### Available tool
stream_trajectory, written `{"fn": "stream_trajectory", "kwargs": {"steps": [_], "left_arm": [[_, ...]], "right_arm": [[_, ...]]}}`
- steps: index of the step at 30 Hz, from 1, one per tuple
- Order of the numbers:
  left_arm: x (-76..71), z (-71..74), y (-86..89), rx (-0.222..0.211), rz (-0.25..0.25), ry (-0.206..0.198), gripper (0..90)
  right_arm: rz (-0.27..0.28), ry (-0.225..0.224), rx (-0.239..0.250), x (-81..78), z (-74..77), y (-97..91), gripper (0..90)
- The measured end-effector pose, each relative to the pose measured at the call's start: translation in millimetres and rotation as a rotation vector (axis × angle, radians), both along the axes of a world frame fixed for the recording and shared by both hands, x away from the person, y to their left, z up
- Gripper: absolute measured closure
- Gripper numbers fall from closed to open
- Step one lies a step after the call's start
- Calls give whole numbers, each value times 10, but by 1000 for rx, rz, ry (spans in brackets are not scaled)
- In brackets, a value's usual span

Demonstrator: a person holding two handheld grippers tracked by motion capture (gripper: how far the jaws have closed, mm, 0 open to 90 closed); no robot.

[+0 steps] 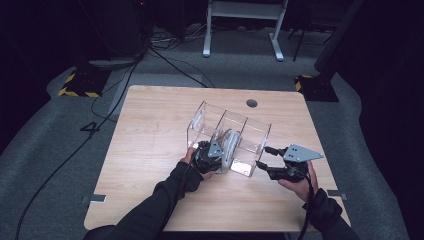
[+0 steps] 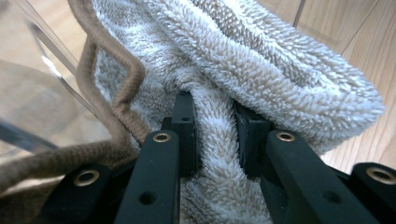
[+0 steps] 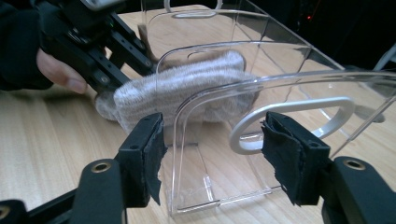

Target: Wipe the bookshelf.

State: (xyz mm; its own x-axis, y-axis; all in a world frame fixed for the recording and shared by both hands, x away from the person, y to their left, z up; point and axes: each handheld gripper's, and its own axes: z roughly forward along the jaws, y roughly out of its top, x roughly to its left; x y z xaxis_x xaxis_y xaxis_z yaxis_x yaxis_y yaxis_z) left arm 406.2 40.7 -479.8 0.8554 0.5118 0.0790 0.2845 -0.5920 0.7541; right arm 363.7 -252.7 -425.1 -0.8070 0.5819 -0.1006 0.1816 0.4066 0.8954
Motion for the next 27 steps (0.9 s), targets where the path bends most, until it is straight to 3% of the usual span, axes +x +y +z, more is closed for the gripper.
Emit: {"fn": "stream_trajectory", "kwargs": {"steps": [4,6,11,15,20,24,27], "left_arm": [[7,-12,34,-1,-21,27,741],[-15,-28,46,26,-38,25,740],[-50,-22,65,47,-41,10,736],[-43,-37,79,69,-53,-3,736],[-2,-21,148,80,-36,8,734],[24,-8,239,87,-16,15,732],[1,31,268,78,-19,7,729]], "right_arm": [[16,19,-12,15,-44,38,400],[10,23,-38,25,-69,74,376],[35,7,-29,40,-61,92,478],[46,-5,-53,25,-56,124,478],[79,0,-75,-21,-58,147,514],[106,-16,-129,-82,-82,278,470],[107,-20,-134,-85,-83,324,461]]}}
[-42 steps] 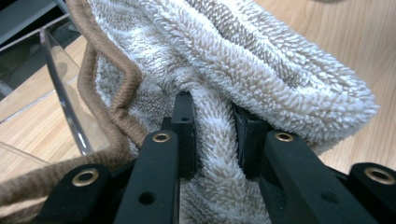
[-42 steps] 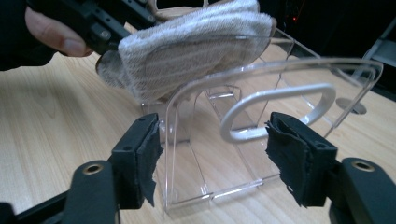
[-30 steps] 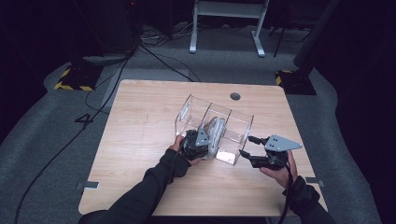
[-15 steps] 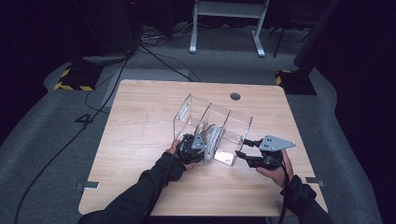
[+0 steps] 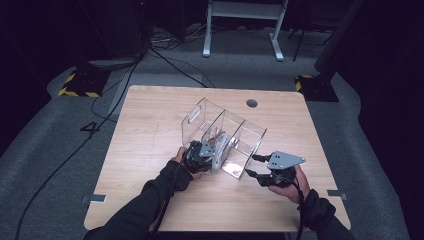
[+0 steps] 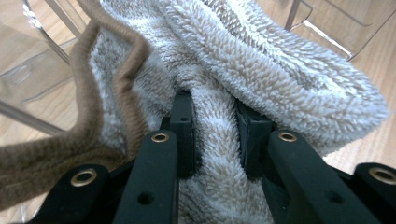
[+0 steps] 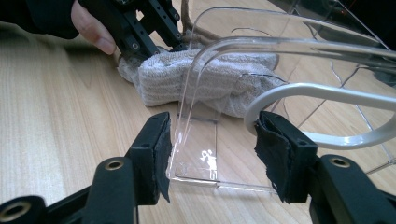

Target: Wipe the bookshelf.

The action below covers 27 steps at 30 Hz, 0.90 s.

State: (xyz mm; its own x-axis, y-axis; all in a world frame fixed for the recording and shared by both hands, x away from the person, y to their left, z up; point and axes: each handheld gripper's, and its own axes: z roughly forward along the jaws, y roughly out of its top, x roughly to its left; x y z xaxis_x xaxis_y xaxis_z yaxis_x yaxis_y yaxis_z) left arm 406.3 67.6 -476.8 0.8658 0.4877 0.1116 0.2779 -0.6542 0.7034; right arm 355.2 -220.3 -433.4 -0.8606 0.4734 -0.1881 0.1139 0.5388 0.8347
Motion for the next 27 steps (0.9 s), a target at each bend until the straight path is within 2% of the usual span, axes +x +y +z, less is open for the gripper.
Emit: {"fn": "stream_trajectory", "kwargs": {"steps": [2,8,10,12,15,17,19,21,22,26,27], "left_arm": [[-11,68,23,-24,-1,-17,728],[-16,443,120,-174,24,-94,729],[-12,570,151,-186,47,-137,729],[15,652,191,-201,66,-149,728],[47,743,251,-234,96,-170,728],[77,739,250,-228,108,-167,728],[109,690,244,-234,106,-143,729],[134,590,204,-216,105,-118,730],[140,532,181,-204,101,-105,730],[156,293,108,-163,99,-55,731],[163,203,94,-144,99,-29,731]], "right_arm": [[3,4,8,14,-4,-2,455],[-4,14,20,20,-12,-10,461],[-3,13,18,23,-16,-8,448],[-14,17,16,30,-37,-4,425],[-11,30,13,45,-63,-7,438],[-3,33,15,51,-67,-2,446],[-4,29,14,41,-63,6,449],[-19,18,30,42,-56,-5,423],[-24,30,50,56,-49,-24,420],[-16,31,46,55,-54,-13,419],[-10,29,44,51,-55,-2,419]]}}
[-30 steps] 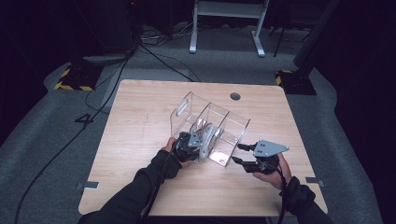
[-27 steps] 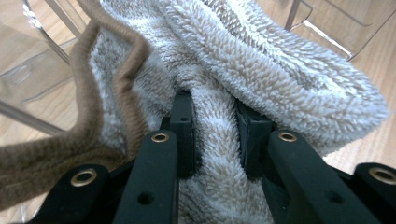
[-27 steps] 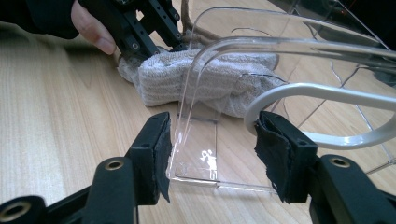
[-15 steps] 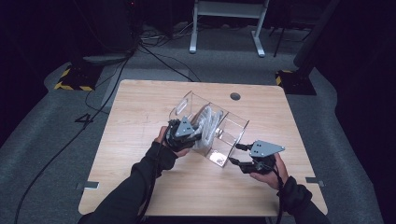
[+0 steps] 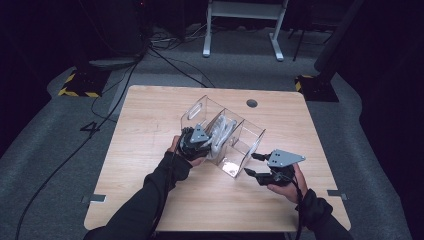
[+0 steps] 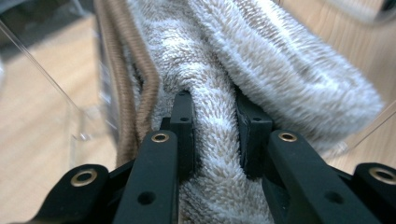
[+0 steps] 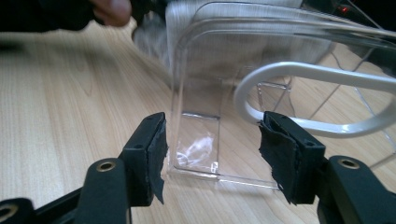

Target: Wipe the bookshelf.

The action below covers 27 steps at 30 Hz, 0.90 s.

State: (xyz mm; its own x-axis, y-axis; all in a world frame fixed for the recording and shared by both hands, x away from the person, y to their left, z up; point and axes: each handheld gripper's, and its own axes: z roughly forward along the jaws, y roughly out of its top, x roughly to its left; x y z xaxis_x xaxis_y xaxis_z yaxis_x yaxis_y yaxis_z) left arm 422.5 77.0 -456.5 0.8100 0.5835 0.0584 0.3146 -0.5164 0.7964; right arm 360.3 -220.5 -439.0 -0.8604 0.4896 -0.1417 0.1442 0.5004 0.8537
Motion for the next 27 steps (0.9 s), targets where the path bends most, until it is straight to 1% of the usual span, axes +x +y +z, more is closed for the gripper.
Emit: {"fn": "stream_trajectory", "kwargs": {"steps": [3,4,5,9,11,12,13,15,17,19,20,21,23,25,27], "left_arm": [[-27,-206,-28,81,-24,44,731],[-40,-236,-24,78,-26,52,731],[-58,-265,-20,70,-29,68,731],[-160,-277,3,75,-34,74,732],[-217,-247,31,84,-40,69,732],[-233,-226,49,77,-37,64,731],[-249,-189,75,61,-40,60,730],[-293,-86,111,33,-40,27,729],[-332,52,143,-21,-41,0,729],[-388,198,167,-63,-41,-38,729],[-418,283,187,-94,-44,-58,729],[-436,330,196,-114,-46,-68,729],[-484,458,191,-170,-65,-89,728],[-510,528,141,-199,-84,-98,728],[-510,537,54,-204,-101,-101,728]], "right_arm": [[7,2,-1,-11,-12,34,415],[13,5,-5,-11,-18,41,417],[14,5,-9,-12,-22,45,417],[9,4,-10,-9,-29,42,431],[11,1,-2,-9,-25,36,455],[10,1,-3,-10,-22,31,470],[11,-1,-4,-10,-21,30,471],[12,-3,-5,-11,-19,31,476],[17,-11,-6,-15,-7,35,484],[16,-10,-5,-17,-4,40,478],[14,-13,-8,-18,-2,45,470],[13,-11,-8,-19,-2,50,466],[12,-12,-9,-16,0,50,466],[12,-13,-8,-13,-1,50,460],[11,-12,-8,-15,0,54,453]]}}
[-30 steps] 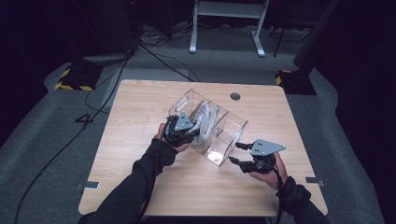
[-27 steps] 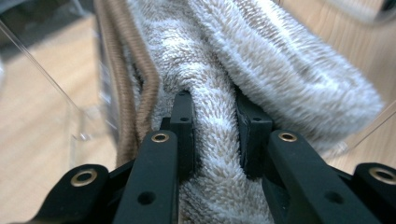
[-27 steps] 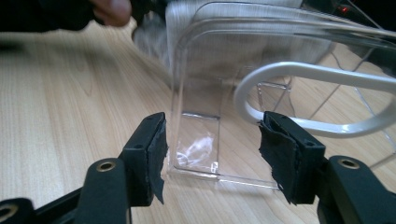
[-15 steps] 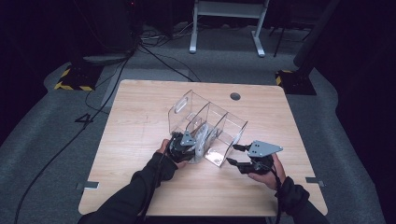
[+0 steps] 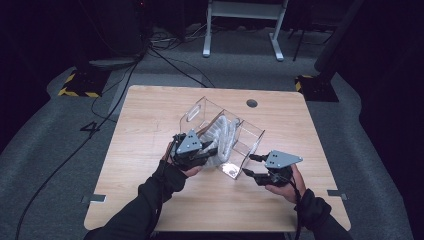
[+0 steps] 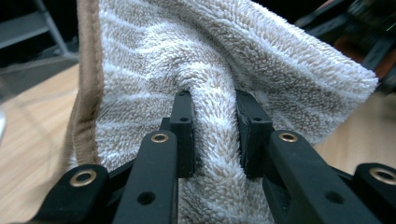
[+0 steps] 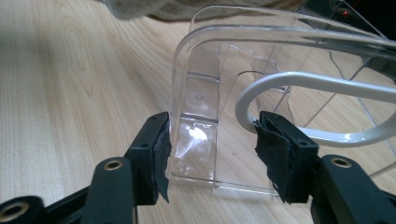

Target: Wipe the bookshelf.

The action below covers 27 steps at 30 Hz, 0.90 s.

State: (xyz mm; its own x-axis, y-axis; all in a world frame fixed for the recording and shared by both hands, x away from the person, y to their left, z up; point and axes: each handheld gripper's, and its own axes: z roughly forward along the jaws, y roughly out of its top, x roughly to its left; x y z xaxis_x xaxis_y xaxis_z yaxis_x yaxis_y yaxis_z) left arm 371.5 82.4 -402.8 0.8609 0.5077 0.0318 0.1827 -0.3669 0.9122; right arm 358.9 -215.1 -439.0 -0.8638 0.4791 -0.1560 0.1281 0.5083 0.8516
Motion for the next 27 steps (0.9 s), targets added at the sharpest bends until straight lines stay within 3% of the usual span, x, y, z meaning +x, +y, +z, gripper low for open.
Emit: {"fn": "stream_trajectory", "kwargs": {"steps": [4,6,10,15,19,25,27], "left_arm": [[43,-96,-190,32,-31,9,729],[67,-141,-253,29,-44,20,729],[91,-186,-275,11,-52,45,731],[68,-239,-302,23,-85,66,732],[69,-344,-363,65,-106,87,732],[97,-495,-425,98,-97,100,728],[110,-566,-445,129,-98,108,729]], "right_arm": [[7,-4,0,2,-1,1,442],[9,4,6,6,-4,-7,446],[7,-4,1,12,-3,-12,442],[2,-15,-8,15,2,6,432],[4,-12,-4,13,2,5,430],[7,2,-12,1,-26,-11,386],[2,-3,-19,-2,-26,-3,379]]}}
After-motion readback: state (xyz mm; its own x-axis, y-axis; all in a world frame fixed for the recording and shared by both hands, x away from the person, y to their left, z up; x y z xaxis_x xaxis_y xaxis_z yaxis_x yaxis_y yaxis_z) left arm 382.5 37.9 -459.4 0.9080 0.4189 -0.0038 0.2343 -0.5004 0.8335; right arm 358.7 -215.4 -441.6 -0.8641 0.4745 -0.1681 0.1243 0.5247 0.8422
